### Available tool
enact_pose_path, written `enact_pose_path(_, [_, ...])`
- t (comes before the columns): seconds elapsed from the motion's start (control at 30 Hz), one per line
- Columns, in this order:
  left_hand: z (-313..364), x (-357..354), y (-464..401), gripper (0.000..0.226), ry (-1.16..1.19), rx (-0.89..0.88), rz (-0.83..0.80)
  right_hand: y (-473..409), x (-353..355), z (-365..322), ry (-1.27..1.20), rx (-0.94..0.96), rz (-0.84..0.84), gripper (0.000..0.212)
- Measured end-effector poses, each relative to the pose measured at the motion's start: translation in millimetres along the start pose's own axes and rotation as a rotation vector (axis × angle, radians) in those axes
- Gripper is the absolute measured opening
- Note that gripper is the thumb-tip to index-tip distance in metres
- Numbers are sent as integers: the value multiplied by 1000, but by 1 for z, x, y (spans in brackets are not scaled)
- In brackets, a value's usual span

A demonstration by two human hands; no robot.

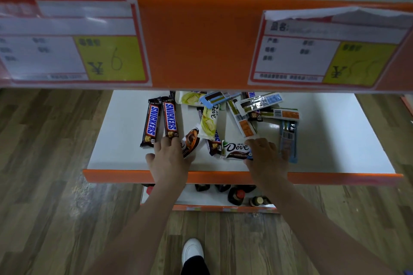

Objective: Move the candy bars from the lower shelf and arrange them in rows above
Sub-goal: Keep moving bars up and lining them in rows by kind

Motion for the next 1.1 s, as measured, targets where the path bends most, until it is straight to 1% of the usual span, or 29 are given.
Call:
enact_pose_path(0.1, [1, -2, -3, 39, 34, 11, 6, 1, 0, 0, 11, 1, 1, 47])
enact_pose_path(0.27, [-1, 4, -6, 44, -63, -36, 35, 2, -2, 2, 60, 33, 31, 48])
enact_pose_path(0.3, [-4, 5, -6, 45, -49, -29, 36, 2, -3, 4, 58, 36, 45, 48])
enact_pose_path(0.37, [-10, 7, -3, 45, 60, 19, 23, 2, -3, 7, 67, 53, 71, 46])
enact_pose_path(0.43, [-13, 7, 3, 43, 191, 54, 19, 5, -1, 6, 105, 102, 138, 47])
enact_pose_path(0.47, [-13, 7, 6, 42, 220, 51, 18, 7, -1, 7, 109, 114, 188, 48])
enact_pose_path(0.57, [-9, 5, 16, 41, 243, 19, 16, 15, 5, 7, 124, 120, 288, 55])
enact_pose_path(0.73, [-7, 4, 26, 33, 323, -9, 9, 27, 16, 10, 141, 138, 417, 52])
enact_pose_path(0.9, [-7, 7, 40, 32, 332, -10, -23, 38, 18, 16, 167, 135, 444, 53])
enact_pose_path(1.0, [-5, 12, 53, 36, 315, -57, -38, 50, 21, 18, 174, 142, 448, 53])
enact_pose_path(1.1, [0, 18, 66, 37, 301, -108, -19, 61, 22, 23, 176, 142, 452, 49])
Point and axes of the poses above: each hand's wrist, its own y-axis away from the middle knuckle, its own x-axis out of the back of the hand, z = x × y, the point moved 3 cm from there along -y, towards the middle knuckle, and after that the axes turned 2 degrees about -z, right-handed, at the moved point
